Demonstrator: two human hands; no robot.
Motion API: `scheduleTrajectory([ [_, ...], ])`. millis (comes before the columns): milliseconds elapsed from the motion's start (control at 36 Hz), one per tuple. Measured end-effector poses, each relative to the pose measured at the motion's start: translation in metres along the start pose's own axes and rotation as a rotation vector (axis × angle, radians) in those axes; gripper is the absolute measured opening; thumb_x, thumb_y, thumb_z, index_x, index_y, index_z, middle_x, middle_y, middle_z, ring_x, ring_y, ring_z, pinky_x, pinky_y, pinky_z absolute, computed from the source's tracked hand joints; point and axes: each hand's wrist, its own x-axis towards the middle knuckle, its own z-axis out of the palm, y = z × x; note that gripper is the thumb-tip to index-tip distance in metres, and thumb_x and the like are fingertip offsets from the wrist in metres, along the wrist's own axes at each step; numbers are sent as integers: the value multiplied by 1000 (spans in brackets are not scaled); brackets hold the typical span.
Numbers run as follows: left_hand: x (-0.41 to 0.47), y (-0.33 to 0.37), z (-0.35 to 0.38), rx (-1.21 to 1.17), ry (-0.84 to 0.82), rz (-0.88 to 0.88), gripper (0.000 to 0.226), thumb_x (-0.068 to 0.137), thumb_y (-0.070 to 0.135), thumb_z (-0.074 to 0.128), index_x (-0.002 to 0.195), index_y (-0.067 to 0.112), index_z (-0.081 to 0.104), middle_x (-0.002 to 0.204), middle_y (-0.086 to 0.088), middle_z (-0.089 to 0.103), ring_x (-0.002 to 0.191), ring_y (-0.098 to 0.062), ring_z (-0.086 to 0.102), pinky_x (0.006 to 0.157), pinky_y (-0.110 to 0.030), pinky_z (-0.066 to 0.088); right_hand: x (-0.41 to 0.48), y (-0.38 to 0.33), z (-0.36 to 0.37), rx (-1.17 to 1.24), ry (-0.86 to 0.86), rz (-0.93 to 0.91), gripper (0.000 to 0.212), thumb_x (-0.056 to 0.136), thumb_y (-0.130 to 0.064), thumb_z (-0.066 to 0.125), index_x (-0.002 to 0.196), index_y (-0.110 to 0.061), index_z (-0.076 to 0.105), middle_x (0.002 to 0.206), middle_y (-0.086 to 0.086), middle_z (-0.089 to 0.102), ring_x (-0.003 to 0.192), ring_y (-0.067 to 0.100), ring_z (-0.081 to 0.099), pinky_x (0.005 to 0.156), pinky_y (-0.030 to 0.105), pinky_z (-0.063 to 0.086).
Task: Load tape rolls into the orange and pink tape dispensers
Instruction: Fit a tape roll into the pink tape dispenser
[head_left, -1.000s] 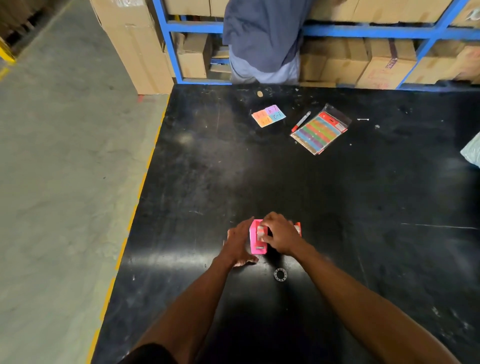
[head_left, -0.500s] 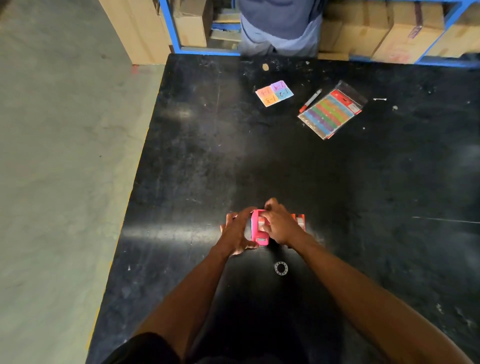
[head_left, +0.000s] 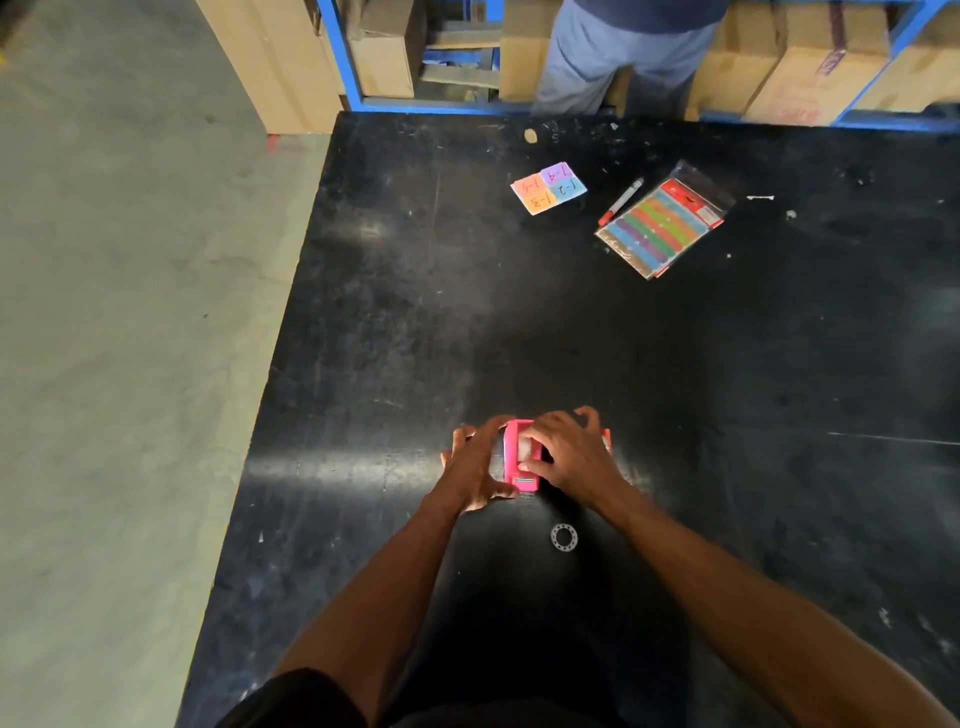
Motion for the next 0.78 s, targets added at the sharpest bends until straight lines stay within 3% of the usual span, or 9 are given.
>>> scheduleTrajectory([
  [139,-2,4,-2,-23,1,-1,103,61,29,91,140,47,28,138,4,44,133,-21,26,93,-39,21,1,-2,0,-64,-26,-27,38,85,-43,58,119,-25,62,122,-4,64,121,18,49,106,48,20],
  [500,-2,1,-1,-15,3,11,102,61,32,91,139,48,27,139,5,46,133,-23,28,99,-46,27,7,-2,-11,26,13,-5,22,95,-33,50,100,-29,72,104,-11,72,109,15,53,105,46,19],
  [778,-2,1,-3,-24,-4,5,103,60,31,91,138,49,27,141,3,45,136,-24,27,104,-50,26,3,-7,-8,57,39,-14,14,92,-30,55,92,-25,68,101,-4,71,110,14,58,117,55,9],
])
